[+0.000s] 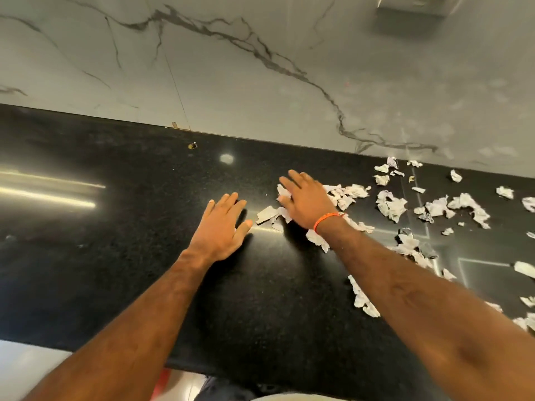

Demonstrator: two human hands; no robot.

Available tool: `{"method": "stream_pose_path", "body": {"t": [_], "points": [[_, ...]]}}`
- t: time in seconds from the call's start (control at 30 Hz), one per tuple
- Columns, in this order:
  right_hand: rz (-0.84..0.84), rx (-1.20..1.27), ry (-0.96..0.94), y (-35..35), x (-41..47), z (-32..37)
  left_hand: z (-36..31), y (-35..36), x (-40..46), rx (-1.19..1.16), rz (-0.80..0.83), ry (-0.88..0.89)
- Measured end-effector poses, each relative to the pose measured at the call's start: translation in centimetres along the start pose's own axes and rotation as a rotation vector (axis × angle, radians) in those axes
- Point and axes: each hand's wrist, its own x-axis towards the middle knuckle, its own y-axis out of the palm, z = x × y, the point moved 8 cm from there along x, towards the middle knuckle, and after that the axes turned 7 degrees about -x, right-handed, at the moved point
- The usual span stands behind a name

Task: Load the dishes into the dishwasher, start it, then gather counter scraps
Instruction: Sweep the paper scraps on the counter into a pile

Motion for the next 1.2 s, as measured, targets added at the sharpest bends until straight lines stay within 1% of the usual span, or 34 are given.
{"method": "stream_pose_path", "body": {"t": [0.07,0.1,0.2,0.27,0.4,0.53,0.7,0.8,0.87,0.93,1.0,1.03,1.07,1.1,1.2], "points": [[0.111,-0.052,-0.033,2.2,-0.4,1.6,0.7,0.4,-0.9,0.018,0.018,-0.022],[0.129,-0.075,-0.01,2.9,-0.7,1.6,0.9,0.7,-1.3,0.035,0.035,-0.028],[0.108,-0.092,0.177,3.5,-2.3,-0.4,0.5,2.1,-2.2,0.122,0.086,-0.021],[0.081,-0.116,0.284,3.1,-4.0,-1.9,-0.1,2.9,-2.1,0.171,0.094,-0.007],[0.034,-0.158,0.371,1.9,-8.1,-3.4,-2.8,4.3,0.5,0.19,0.087,0.065],[-0.025,-0.091,0.484,1.0,-13.2,-5.1,-7.5,6.4,3.9,0.194,0.136,0.175],[-0.115,0.016,0.695,1.3,-19.5,-9.0,-14.9,9.8,4.8,0.2,0.208,0.36],[-0.173,0.066,0.794,1.5,-22.2,-10.9,-18.8,11.4,4.2,0.107,0.266,0.475],[-0.202,0.061,0.789,1.4,-23.1,-11.4,-19.9,11.3,4.8,-0.035,0.249,0.497],[-0.172,0.028,0.718,1.7,-23.3,-11.3,-19.2,10.1,6.6,-0.1,0.136,0.424],[-0.102,-0.016,0.66,2.9,-23.3,-11.4,-17.7,9.5,9.0,-0.056,0.073,0.282],[-0.088,-0.017,0.664,3.4,-23.4,-11.7,-17.4,9.6,9.9,-0.025,0.079,0.236],[-0.095,-0.003,0.684,3.7,-23.4,-12.2,-17.7,9.8,10.5,-0.002,0.099,0.231],[-0.113,0.024,0.711,3.7,-23.5,-13.1,-18.6,10.4,10.8,0.008,0.131,0.261],[-0.203,0.1,0.752,2.5,-22.8,-16.2,-22.5,12.2,10.8,-0.003,0.207,0.457]]}}
